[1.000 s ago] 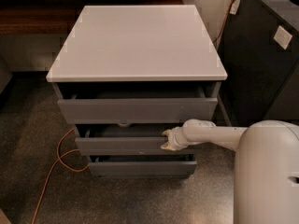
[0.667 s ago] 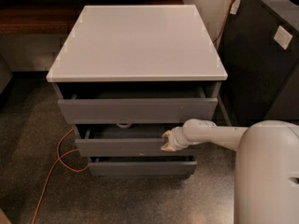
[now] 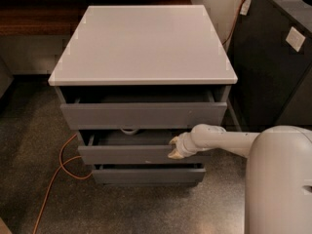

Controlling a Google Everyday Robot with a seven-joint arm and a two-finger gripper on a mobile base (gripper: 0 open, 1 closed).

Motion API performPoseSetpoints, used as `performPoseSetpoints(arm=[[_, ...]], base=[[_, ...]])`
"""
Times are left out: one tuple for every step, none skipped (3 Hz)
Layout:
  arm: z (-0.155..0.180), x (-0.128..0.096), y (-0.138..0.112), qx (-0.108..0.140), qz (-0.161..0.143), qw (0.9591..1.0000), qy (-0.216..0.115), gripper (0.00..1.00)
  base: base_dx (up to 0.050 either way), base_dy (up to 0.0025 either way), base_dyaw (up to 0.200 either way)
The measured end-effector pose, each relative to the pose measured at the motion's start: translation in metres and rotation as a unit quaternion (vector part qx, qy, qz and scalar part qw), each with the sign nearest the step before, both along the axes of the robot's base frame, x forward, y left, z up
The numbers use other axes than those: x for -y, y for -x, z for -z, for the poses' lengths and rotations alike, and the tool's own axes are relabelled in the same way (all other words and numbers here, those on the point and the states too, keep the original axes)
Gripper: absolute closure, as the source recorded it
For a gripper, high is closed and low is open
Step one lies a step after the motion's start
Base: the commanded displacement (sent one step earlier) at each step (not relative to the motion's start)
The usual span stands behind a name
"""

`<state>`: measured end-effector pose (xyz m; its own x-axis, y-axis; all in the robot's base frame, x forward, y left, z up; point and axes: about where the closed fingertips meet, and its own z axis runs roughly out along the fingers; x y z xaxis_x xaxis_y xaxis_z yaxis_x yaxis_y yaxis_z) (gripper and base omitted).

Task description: Pick pepsi can from middle drawer and place on counter

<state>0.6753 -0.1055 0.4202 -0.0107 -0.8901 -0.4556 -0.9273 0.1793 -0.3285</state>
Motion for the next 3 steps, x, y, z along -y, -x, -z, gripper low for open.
performPoseSetpoints(arm=[[0.0,-0.01,0.027,-0.028,-0.008,0.9994,-0.019,1.0],[-0.003,-0.011,0.028,-0.03,-0.009,0.9993,-0.02,1.0],[0.002,-0.025,0.059,-0.068,-0.017,0.9966,-0.043,1.0]], base=[[0.0,0.0,0.0],[0.0,0.0,0.0],[0.0,0.0,0.0]])
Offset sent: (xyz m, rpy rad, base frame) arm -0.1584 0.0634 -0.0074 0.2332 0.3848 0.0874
